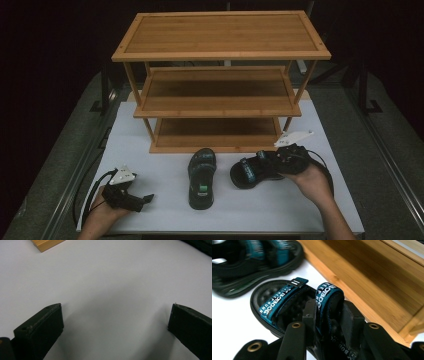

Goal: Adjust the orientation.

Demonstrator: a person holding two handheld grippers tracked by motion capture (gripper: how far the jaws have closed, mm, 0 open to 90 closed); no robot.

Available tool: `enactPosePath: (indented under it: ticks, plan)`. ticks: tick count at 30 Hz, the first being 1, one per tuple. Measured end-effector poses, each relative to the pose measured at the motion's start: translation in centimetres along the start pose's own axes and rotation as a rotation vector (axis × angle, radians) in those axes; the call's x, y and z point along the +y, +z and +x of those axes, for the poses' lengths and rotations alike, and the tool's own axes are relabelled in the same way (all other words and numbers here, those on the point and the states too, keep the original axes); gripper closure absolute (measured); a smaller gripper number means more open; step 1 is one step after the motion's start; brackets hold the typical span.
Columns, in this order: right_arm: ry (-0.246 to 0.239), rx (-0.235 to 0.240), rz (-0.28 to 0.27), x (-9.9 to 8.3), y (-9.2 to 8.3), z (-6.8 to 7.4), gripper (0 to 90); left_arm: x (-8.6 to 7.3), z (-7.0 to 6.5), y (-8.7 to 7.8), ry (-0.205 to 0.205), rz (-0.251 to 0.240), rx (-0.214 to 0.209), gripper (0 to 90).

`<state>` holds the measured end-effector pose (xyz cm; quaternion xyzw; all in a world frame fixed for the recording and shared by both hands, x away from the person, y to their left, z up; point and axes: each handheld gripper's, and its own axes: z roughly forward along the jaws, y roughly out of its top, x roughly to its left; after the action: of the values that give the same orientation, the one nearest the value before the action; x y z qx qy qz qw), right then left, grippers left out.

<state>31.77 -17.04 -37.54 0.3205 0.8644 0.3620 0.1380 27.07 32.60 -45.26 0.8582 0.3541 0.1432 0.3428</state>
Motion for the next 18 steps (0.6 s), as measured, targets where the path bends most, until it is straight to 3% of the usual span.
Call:
enactPosePath:
  ticks: [8,11,15,16,18]
  plan:
    - [0.072,-0.087,0.023,1.5,2.3,0.7,65.5,0.0,0.0,0.0,-0.001,-0.001,-0.001,0.0]
    - [0.063,-0.081,0.022,1.7,2.7,0.9,57.7,0.0,0.0,0.0,-0.001,-0.001,-0.001,0.0]
    - [0.077,-0.036,0.007,1.6,2.2,0.8,50.4,0.0,0.0,0.0,-0.002,-0.002,-0.001,0.0]
    - [0.081,-0.025,-0.027,1.5,1.5,0.7,44.5,0.0,0.0,0.0,-0.001,-0.001,-0.001,0.0]
    - [0.080,-0.027,-0.062,1.5,0.5,0.5,44.6,0.0,0.0,0.0,-0.001,-0.001,-0.001,0.0]
